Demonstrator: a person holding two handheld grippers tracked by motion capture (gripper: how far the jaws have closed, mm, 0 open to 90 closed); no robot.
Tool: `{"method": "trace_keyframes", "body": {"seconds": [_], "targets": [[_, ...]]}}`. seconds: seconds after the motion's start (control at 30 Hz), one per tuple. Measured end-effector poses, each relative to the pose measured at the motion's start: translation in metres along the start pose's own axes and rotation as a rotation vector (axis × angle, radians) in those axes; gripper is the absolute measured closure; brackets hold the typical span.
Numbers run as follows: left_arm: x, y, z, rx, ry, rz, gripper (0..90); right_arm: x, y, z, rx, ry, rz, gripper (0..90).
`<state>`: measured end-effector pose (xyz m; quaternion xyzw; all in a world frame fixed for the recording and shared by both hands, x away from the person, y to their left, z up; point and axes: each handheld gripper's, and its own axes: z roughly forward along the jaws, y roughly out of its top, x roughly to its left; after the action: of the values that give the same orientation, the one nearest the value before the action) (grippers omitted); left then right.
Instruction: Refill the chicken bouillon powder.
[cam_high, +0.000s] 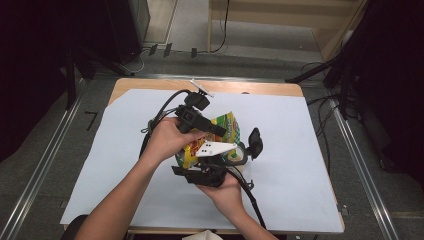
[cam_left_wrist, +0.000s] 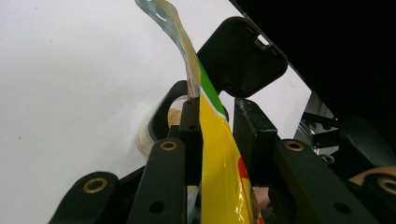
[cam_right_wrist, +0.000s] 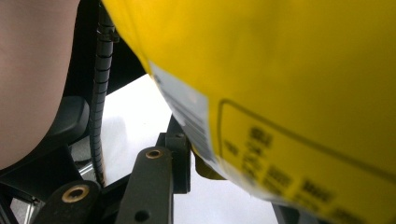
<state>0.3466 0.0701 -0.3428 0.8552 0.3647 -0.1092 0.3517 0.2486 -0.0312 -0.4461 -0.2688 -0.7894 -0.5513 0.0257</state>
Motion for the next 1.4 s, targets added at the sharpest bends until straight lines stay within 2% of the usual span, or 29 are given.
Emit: {"method": "trace_keyframes", "body": {"seconds": [0.6,1.17,1.4], "targets": [[-0.001,0.001,0.0,0.016,-0.001,-0.005,73.9,0.005,0.002,0.0,-0.005,0.03,0.041,68.3],[-0.005,0.001,-0.001,0.013,0.001,0.009,73.9,0.01,0.002,0.002,0.002,0.021,0.009,65.2],[-0.006,0.0,-0.001,0.01,0.002,0.01,73.7,0.01,0.001,0.001,0.004,0.001,-0.004,69.2]]}}
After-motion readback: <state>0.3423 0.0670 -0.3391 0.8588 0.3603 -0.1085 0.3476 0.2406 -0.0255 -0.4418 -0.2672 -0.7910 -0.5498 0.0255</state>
